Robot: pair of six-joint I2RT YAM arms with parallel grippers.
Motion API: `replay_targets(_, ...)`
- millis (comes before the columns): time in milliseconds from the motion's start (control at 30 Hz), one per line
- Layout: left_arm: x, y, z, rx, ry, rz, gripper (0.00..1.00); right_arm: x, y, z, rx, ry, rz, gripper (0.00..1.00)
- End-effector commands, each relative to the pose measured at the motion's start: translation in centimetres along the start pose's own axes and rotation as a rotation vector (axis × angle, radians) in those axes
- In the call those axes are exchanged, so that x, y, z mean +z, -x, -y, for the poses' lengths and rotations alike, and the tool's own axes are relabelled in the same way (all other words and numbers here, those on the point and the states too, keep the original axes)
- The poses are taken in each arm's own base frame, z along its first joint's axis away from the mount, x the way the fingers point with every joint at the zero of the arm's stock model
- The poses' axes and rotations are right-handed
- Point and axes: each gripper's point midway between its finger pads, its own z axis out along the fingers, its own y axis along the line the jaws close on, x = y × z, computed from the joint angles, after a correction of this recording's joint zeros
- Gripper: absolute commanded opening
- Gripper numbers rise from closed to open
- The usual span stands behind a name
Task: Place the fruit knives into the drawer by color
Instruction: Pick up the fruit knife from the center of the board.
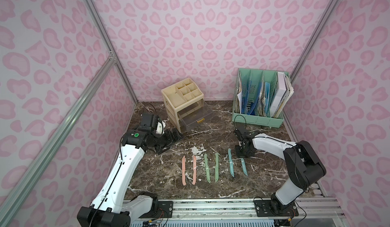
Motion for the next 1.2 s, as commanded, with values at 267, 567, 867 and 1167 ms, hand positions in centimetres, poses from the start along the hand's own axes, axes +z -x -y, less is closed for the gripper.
replay_targets(267,0.3,0.5,0.5,0.006,-0.013,-0.001,0.99,-0.1,1.1,0.1,0.002,0.005,0.017,0.00)
replay_targets(567,0.5,0.7,0.6,0.007,-0.016,-0.003,0.99,-1.5,1.5,-0.8,0.023,0.052,0.021,0.00)
replay_targets(867,0.7,1.1,0.8,0.006,-0.019,-0.002,0.99,-3.5,2.3,-1.9,0.036,0.110,0.035,0.00)
replay_targets(1167,0.3,2.0,1.7,0.025,-0.024,0.015,0.99,-7.7,4.5,-4.1,0.068,0.217,0.082,0.00)
